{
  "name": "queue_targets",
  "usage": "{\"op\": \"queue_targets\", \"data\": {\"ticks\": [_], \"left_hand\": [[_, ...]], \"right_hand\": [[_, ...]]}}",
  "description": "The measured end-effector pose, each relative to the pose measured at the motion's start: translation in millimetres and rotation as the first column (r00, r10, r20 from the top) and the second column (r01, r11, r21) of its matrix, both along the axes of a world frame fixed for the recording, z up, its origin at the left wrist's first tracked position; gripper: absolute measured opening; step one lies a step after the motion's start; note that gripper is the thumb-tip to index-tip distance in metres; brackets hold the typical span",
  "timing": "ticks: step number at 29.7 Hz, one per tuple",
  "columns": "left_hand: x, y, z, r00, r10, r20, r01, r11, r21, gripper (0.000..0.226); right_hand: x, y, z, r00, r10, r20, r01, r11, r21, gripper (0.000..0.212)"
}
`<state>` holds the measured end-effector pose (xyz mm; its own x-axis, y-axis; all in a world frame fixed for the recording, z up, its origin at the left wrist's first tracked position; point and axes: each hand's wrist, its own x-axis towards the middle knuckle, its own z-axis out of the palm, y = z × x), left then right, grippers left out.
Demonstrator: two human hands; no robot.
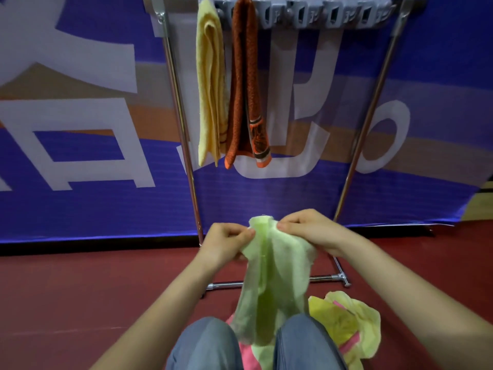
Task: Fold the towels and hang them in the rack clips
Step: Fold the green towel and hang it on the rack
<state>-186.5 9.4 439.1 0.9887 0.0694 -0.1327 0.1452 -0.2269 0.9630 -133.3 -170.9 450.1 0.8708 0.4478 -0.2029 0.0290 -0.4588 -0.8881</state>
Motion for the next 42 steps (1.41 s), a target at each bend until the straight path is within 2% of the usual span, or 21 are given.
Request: {"op": "queue_targets", "data": {"ticks": [4, 7, 9, 14, 19, 22, 24, 27, 31, 33, 38, 42], "left_hand": [[-0.7, -8.4, 0.9, 0.999, 0.029, 0.022, -0.029, 0.999, -0.029, 0.022], [-4.7, -3.1, 1.3, 0.999, 0.037, 0.014, -0.036, 0.998, -0.053, 0.019], [-7.4, -0.3, 1.7, 1.0, 0.022, 0.013, -0.022, 1.0, -0.02, 0.017], [-9.0, 6.0, 1.9, 0.999, 0.038, 0.03, -0.039, 0.999, 0.02, 0.012], [-7.0, 7.7, 0.9, 0.997, 0.063, 0.035, -0.064, 0.997, 0.046, 0.014], [-7.3, 8.1, 0.6, 0.996, 0.081, 0.034, -0.082, 0.996, 0.035, 0.012], [-8.2, 9.1, 0.2, 0.997, 0.077, 0.031, -0.078, 0.996, 0.039, 0.013], [-9.6, 9.9, -1.5, 0.998, 0.059, 0.026, -0.06, 0.998, 0.035, 0.01], [-8.2, 15.9, -1.3, 0.993, 0.108, 0.053, -0.109, 0.994, 0.027, 0.013], [-8.0, 18.5, 0.3, 0.991, 0.119, 0.064, -0.122, 0.992, 0.036, 0.013], [-8.8, 20.0, -2.7, 0.989, 0.139, 0.047, -0.141, 0.989, 0.038, 0.018], [-12.7, 13.0, -5.5, 0.994, 0.107, 0.011, -0.107, 0.994, 0.008, 0.017]], "right_hand": [[-8.4, 19.5, -7.6, 0.996, 0.039, -0.081, -0.032, 0.995, 0.091, 0.033], [-14.7, 25.1, -9.1, 0.987, 0.093, -0.129, -0.074, 0.987, 0.141, 0.03], [-16.4, 29.0, -10.3, 0.984, 0.105, -0.145, -0.08, 0.982, 0.173, 0.033], [-17.8, 34.5, -15.2, 0.978, 0.108, -0.18, -0.058, 0.963, 0.263, 0.028], [-23.4, 30.7, -19.2, 0.959, 0.169, -0.228, -0.082, 0.934, 0.348, 0.013], [-26.2, 26.0, -22.9, 0.952, 0.201, -0.231, -0.098, 0.915, 0.392, 0.029], [-27.8, 21.9, -25.4, 0.961, 0.179, -0.209, -0.082, 0.91, 0.406, 0.036], [-30.0, 16.2, -26.5, 0.97, 0.115, -0.213, -0.019, 0.914, 0.406, 0.029], [-37.0, 11.5, -31.4, 0.975, 0.138, -0.174, -0.096, 0.968, 0.233, 0.01], [-39.8, 8.8, -33.4, 0.985, 0.094, -0.147, -0.07, 0.985, 0.16, 0.014], [-40.1, 12.6, -21.1, 0.987, -0.045, -0.154, 0.091, 0.947, 0.307, 0.016], [-36.1, 17.2, -6.1, 0.982, -0.086, -0.167, 0.147, 0.908, 0.393, 0.016]]}}
